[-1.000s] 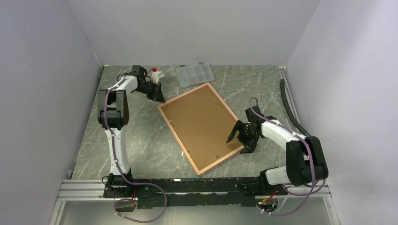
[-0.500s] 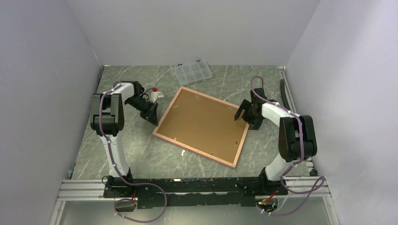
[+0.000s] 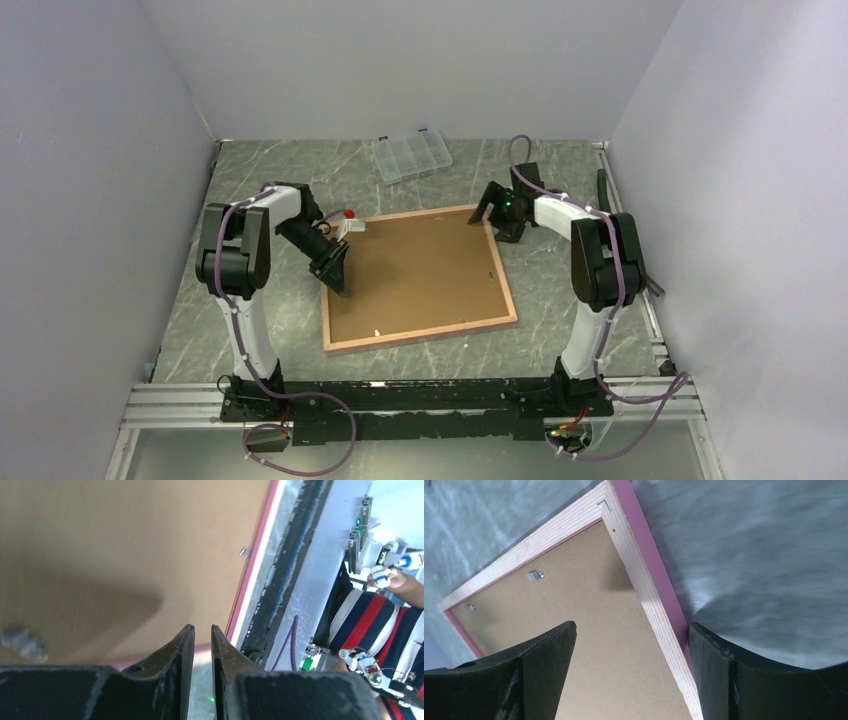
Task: Put the photo into the frame
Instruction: Adjust the photo frame at the center of the board, then install the photo frame at the center of the board.
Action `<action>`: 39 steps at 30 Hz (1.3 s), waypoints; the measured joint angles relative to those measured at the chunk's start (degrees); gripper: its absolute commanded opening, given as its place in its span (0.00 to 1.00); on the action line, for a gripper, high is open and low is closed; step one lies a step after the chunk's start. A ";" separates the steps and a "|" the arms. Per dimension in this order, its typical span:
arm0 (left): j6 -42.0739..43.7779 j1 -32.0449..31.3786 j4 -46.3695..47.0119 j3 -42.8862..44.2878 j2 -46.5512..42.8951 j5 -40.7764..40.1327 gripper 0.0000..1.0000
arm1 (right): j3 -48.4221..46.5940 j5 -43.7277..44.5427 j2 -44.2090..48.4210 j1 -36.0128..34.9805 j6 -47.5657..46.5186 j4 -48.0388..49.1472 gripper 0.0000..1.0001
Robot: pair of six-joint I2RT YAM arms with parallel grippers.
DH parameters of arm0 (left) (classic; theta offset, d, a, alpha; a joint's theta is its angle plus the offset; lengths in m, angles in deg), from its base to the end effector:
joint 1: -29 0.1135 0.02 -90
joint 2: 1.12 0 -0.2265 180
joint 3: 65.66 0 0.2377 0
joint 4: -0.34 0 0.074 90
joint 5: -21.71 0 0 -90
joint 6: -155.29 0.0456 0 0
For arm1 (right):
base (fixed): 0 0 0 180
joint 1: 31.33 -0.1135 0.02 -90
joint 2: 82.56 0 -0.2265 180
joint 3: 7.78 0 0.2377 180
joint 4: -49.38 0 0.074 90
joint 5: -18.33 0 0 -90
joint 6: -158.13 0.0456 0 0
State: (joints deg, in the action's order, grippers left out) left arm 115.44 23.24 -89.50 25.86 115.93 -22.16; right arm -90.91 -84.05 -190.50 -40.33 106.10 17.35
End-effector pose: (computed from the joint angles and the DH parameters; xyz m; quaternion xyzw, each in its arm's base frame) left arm 0.2875 -0.0620 0.1174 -0.3448 -0.8332 0.4302 0.0427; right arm 0.3643 0.0676 0.1300 0.2085 0.9302 0.2078 0.2190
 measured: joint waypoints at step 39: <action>-23.10 19.37 18.58 1.70 2.99 1.68 0.16 | -10.43 -10.93 -8.24 -33.14 16.79 14.40 0.79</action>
State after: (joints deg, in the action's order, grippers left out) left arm 92.34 42.61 -70.92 27.57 118.93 -20.48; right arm -101.34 -94.98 -198.74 -73.46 122.89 31.76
